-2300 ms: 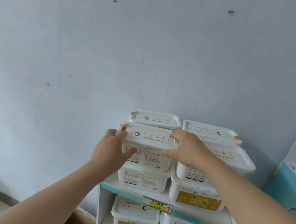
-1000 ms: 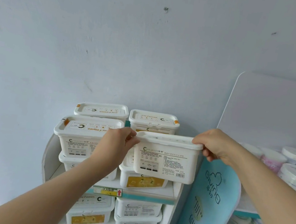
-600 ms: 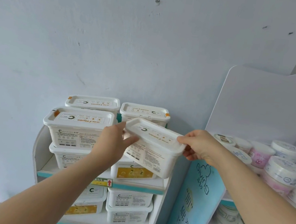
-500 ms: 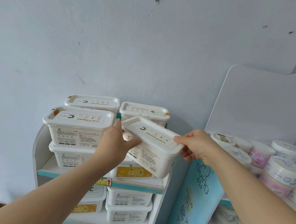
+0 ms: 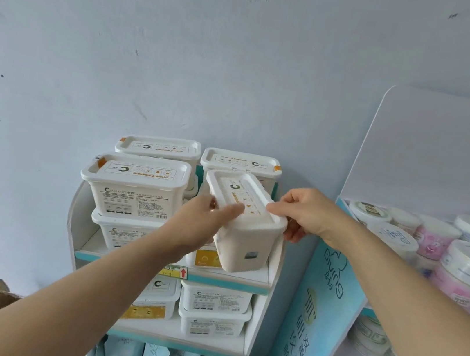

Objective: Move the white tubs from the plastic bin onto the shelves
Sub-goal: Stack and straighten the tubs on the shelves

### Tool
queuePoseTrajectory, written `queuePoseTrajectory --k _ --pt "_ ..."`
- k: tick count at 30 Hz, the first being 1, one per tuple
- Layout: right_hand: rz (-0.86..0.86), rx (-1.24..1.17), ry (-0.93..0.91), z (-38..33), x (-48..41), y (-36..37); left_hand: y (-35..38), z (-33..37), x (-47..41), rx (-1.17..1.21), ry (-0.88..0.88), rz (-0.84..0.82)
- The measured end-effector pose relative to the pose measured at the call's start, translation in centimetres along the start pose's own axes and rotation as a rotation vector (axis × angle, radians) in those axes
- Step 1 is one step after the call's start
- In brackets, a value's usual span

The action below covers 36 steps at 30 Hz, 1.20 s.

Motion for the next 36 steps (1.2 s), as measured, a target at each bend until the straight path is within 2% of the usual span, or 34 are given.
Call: queuePoseTrajectory --k 6,10,14,16,18,21,23,28,36 --pt "-0.025 -0.024 -0.143 -1.1 -1.0 1.4 -1.3 -0.1 -0.1 0.047 -0.028 -0.023" --pt "-0.102 0.054 -0.168 -1.2 -2.1 1.3 -2.8 0.3 -0.8 -0.089 -0.051 0.014" --pt "-0.139 0.154 -0.142 -1.1 -3.5 0.2 -4.3 0.6 -1.3 -0.275 -0.016 0.104" --pt "-0.101 0.280 -0.145 -1.0 -4.1 -0.5 -4.9 0.8 -1.4 -0.326 0.004 0.162" --pt "-0.050 0.419 -0.154 -0.8 -4.6 -1.1 -5.6 0.8 -1.6 -0.348 0.019 0.250" --pt "-0.029 0.468 -0.177 -1.0 -4.8 -1.2 -6.3 0.8 -1.5 -0.339 0.013 0.397" --pt "-0.001 0.529 -0.199 -1.3 -5.0 -1.2 -6.2 0.9 -1.2 -0.374 0.019 0.434" --pt "0.071 0.556 -0.182 -1.3 -5.5 -1.9 -5.1 0.9 -0.3 -0.556 -0.045 0.384" --pt "0.151 0.587 -0.106 -1.1 -4.8 -2.3 -5.2 0.7 -1.3 -0.490 -0.001 0.284"
Point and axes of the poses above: each hand's wrist, its own x-axis away from the middle knuckle, its own y-axis out of the palm, z = x × y, the point moved 3 cm from there along -x, towards the middle knuckle, and after that the axes turned 12 degrees about -z, right-handed, at the moved point
